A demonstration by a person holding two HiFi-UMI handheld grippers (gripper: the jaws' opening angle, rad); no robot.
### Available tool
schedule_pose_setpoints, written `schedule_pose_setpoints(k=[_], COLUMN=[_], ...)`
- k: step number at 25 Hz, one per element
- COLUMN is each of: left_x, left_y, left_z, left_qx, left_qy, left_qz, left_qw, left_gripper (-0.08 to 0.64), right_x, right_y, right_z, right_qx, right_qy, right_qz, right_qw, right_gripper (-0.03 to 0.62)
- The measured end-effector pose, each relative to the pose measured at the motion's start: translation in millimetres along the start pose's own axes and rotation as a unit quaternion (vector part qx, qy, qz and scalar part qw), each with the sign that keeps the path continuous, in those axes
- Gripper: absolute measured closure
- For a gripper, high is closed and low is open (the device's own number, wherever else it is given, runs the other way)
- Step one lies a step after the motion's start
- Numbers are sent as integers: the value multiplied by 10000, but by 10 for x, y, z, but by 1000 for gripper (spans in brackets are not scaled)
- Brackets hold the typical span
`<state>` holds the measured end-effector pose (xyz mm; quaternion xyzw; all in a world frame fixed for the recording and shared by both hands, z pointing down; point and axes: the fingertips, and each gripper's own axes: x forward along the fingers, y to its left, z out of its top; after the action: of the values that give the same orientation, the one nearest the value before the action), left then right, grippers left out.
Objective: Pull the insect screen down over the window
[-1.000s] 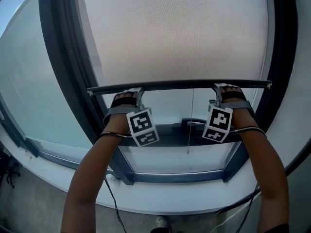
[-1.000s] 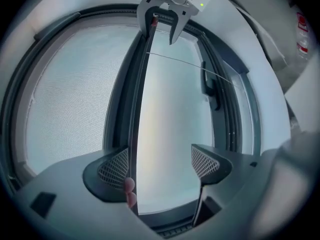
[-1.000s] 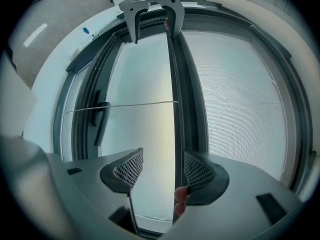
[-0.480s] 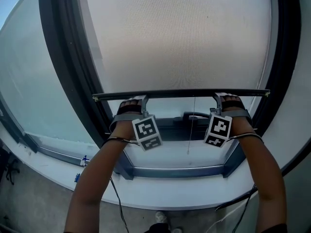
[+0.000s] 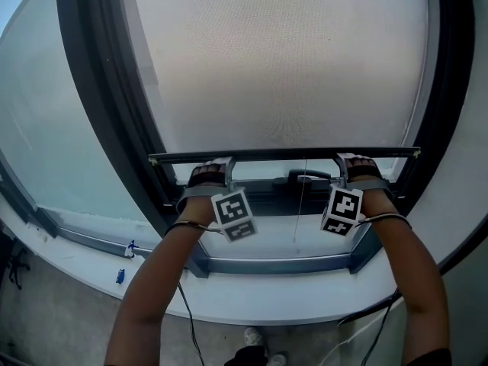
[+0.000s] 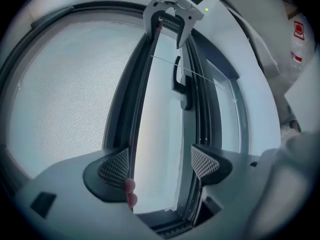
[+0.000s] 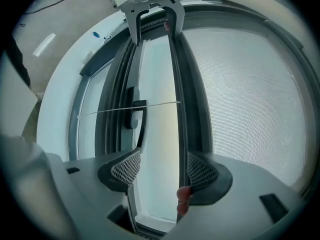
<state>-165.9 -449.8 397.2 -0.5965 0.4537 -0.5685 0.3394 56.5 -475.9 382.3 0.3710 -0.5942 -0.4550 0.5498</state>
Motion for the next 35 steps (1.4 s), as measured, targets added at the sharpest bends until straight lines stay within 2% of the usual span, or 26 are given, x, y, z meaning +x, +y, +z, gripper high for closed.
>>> schedule_pose_setpoints(k=[7,12,17,21,25,29,35], left_x=[15,108,176,214,256,342,396], left_y=[-137,-519,-705,-765,-861,-1147,-1343], left_z=[-12,-51,-78,-111,-131,-176,-182], left_qx=[16,-117,-105,120,123,130,73], left_qy=[25,32,-3,121,162,258,249], left_qz=[-195,-695,-570,-462,-679,-1033,-1179], left_qw=[9998,9975,9983,9988,9975,9942,9927], left_gripper=[167,167,167,167,167,167,167], right_x=[15,102,154,175,199,269,304], right_y=[123,517,713,776,856,1136,1349], right_z=[2,6,4,12,13,16,8], right_qx=[30,-45,4,67,45,-39,-8], right_qy=[20,60,40,-14,1,63,97], right_qz=[123,556,566,526,668,972,1098], right_qw=[9999,9984,9984,9986,9978,9952,9939], right_gripper=[324,324,324,324,324,324,324])
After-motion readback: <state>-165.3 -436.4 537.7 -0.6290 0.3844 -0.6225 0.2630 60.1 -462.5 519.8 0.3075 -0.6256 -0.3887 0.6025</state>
